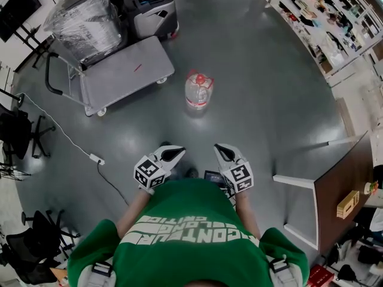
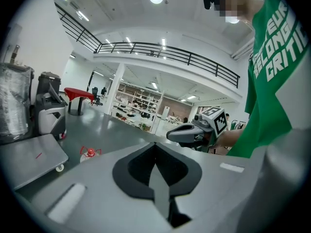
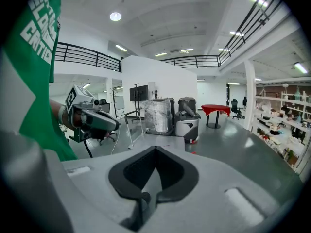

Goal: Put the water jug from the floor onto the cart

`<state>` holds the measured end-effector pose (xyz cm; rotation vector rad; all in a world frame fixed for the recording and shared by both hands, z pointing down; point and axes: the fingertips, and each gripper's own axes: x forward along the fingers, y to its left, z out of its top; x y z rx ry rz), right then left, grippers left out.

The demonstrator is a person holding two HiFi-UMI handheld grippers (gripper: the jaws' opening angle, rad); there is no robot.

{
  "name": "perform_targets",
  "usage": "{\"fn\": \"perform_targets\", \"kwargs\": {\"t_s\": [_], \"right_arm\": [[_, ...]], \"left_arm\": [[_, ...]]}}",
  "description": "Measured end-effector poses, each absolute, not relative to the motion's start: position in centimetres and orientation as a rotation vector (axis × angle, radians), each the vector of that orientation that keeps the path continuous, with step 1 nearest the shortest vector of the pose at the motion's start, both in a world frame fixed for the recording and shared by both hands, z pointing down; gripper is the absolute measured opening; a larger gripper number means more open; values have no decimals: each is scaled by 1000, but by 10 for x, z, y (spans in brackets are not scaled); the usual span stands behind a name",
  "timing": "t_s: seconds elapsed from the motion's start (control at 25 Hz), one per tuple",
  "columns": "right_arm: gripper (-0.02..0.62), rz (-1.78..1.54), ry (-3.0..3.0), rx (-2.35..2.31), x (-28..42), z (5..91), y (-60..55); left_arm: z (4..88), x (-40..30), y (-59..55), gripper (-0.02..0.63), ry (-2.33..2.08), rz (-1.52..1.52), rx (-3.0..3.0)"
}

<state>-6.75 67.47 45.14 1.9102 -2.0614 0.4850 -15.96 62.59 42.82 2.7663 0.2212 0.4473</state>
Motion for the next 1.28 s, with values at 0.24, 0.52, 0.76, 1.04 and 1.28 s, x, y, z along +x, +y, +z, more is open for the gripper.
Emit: {"fn": "perform_targets", "kwargs": {"t_s": [0.24, 0.52, 0.76, 1.04, 1.28], "right_arm": [[-8, 551, -2004, 1894, -57, 464, 657], [-8, 577, -1933, 1941, -22, 460, 627], [-8, 522, -1889, 1943, -6, 450, 580], [-8, 518, -1896, 1931, -11, 444, 530], [-8, 533, -1885, 1886, -21, 442, 491]], "left_arm": [[442, -137, 591, 12, 184, 506, 2740], [435, -100, 540, 9, 188, 499, 2752], [434, -84, 490, 8, 168, 506, 2739], [433, -88, 436, 8, 154, 500, 2724], [435, -96, 401, 11, 182, 486, 2710]]}}
